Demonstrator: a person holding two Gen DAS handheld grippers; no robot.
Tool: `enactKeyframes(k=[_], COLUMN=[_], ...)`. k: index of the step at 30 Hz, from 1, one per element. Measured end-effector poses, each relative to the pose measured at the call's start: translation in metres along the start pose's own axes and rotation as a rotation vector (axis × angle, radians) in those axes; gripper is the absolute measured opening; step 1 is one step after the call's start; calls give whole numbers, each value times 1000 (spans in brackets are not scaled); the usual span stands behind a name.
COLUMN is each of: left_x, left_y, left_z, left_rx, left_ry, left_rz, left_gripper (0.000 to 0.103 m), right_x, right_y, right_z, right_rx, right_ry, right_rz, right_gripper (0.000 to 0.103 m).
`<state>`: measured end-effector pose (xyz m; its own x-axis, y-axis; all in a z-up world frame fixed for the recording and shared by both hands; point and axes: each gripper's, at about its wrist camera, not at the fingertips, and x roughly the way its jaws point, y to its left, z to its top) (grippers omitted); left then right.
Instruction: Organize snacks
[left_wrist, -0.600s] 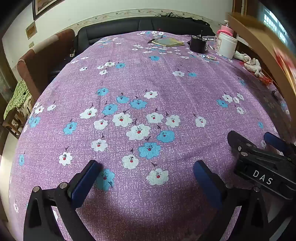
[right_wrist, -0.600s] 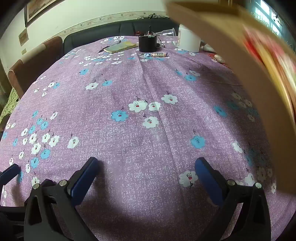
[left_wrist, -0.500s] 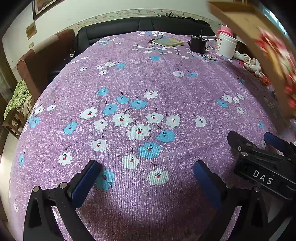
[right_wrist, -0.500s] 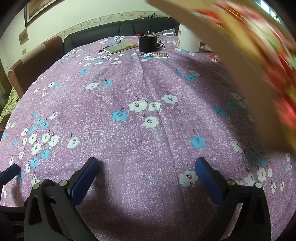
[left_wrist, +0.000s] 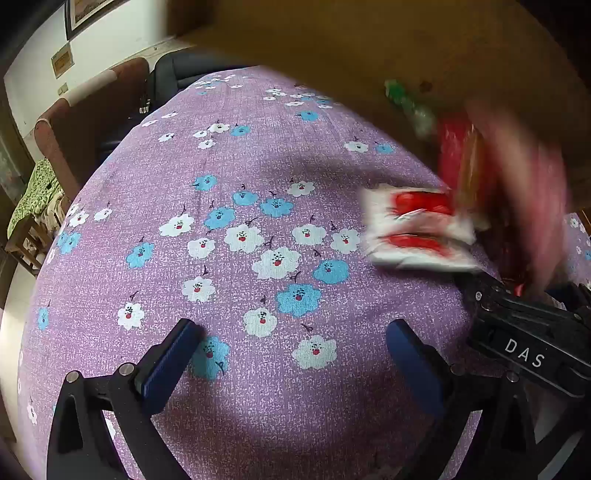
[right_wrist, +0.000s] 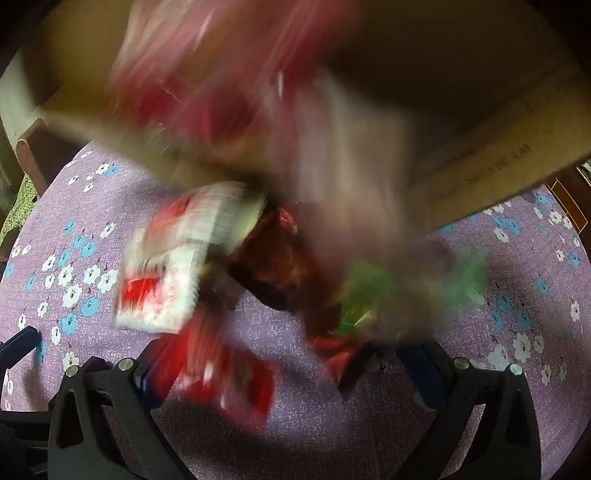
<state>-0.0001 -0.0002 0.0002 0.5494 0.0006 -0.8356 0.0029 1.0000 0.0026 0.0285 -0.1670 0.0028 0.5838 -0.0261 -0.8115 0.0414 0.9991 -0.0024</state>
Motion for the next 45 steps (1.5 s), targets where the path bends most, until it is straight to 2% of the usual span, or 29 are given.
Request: enactKeyframes(k=[45], left_x=[-1], left_y=[-1], left_z=[0], left_rx=[0], left_ry=[0], left_rz=[-1], left_gripper=[103], right_x=[-1], right_y=[-2], right_z=[-1], right_rx=[-1], right_ry=[0], right_rz=[1], right_gripper=[103])
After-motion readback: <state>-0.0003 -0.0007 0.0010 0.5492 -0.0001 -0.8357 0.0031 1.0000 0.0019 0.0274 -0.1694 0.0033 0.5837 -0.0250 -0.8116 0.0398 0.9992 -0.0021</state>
